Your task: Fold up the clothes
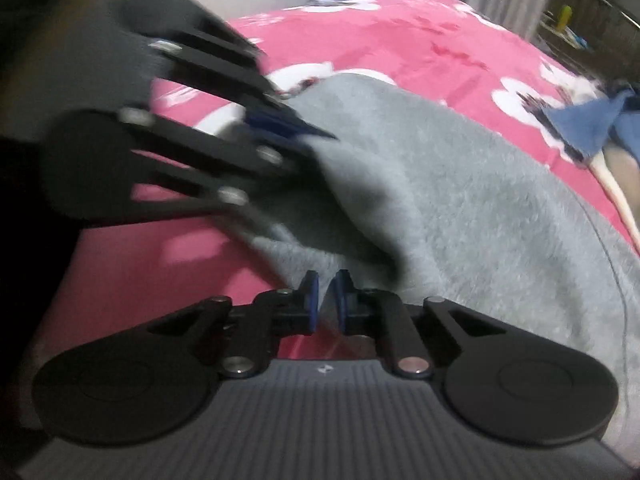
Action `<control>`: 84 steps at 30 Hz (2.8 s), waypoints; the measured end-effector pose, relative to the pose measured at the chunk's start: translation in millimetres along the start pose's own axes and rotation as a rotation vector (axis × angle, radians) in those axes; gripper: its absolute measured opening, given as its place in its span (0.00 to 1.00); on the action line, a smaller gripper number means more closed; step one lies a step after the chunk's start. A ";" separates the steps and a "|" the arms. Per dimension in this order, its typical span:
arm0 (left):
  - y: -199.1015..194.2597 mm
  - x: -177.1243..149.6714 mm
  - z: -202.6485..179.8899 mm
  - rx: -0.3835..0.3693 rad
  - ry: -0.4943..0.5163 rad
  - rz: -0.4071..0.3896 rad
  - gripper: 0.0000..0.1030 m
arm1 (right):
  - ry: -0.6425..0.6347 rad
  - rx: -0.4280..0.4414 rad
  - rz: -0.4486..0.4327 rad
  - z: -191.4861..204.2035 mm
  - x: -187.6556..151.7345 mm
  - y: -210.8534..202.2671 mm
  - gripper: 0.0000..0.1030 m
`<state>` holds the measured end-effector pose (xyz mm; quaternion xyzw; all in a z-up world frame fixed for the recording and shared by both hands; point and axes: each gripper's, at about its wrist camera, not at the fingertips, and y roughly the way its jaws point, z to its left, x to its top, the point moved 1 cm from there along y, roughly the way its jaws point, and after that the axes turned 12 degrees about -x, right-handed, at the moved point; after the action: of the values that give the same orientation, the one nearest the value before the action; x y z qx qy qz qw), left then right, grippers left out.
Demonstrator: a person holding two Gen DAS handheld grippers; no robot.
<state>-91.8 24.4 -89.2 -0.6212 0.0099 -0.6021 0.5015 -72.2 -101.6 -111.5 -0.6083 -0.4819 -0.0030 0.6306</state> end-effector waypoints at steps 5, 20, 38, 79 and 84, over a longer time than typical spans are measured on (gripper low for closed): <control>-8.5 -6.2 -0.6 -0.060 0.071 0.025 0.07 | 0.071 -0.083 0.013 -6.0 2.7 11.1 0.00; 24.3 -35.4 -30.1 -0.156 0.502 0.234 0.08 | 0.206 -0.057 0.025 -49.4 -17.2 -54.2 0.04; -28.5 -24.9 18.0 -0.243 0.100 0.301 0.24 | 0.282 0.017 0.121 -50.3 -43.5 13.8 0.03; 15.7 -35.1 30.8 0.005 -0.579 0.242 0.23 | 0.022 0.139 0.061 9.7 147.9 174.4 0.01; 14.6 -39.3 38.2 -0.043 -0.623 0.220 0.23 | 0.197 0.141 0.025 -21.7 166.6 142.4 0.05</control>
<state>-65.0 64.7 -118.8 -0.7811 -0.0643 -0.3252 0.5291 114.1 15.8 -114.1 -0.5654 -0.4089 -0.0212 0.7160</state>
